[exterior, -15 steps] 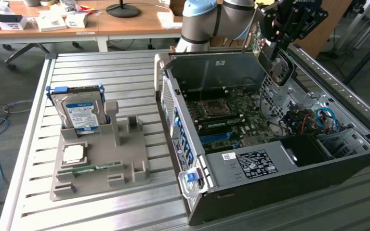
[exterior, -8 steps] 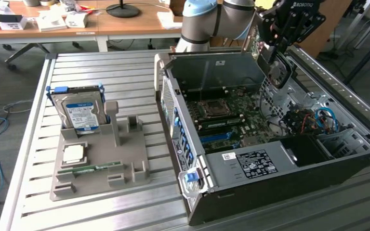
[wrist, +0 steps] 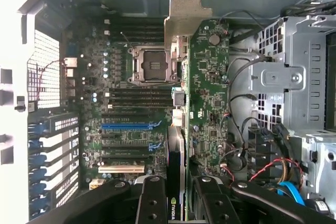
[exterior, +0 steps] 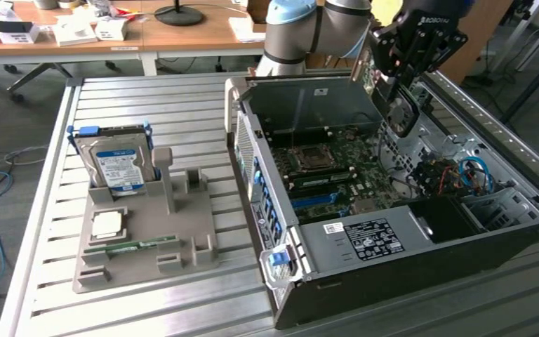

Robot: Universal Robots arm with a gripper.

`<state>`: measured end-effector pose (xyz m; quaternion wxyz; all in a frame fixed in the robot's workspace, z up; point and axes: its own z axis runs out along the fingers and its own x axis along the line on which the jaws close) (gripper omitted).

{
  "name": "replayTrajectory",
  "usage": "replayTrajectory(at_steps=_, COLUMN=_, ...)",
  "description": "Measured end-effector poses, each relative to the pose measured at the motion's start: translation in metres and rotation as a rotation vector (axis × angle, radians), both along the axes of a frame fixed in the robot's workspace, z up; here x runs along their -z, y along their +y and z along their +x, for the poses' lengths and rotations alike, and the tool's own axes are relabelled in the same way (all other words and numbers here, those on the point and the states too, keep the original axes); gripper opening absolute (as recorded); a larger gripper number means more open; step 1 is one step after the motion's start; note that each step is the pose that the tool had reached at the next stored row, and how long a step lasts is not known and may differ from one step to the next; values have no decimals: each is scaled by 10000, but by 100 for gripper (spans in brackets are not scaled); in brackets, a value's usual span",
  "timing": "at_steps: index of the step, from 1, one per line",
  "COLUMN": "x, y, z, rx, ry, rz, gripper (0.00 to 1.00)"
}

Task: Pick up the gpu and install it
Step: 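Insert the gpu into the slot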

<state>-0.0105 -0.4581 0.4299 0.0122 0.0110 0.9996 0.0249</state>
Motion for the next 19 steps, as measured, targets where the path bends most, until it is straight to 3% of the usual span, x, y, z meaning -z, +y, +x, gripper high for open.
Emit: replayTrajectory(at_steps=19, x=286, y=0, z=0, rx=1, ry=0, rz=1, gripper=26)
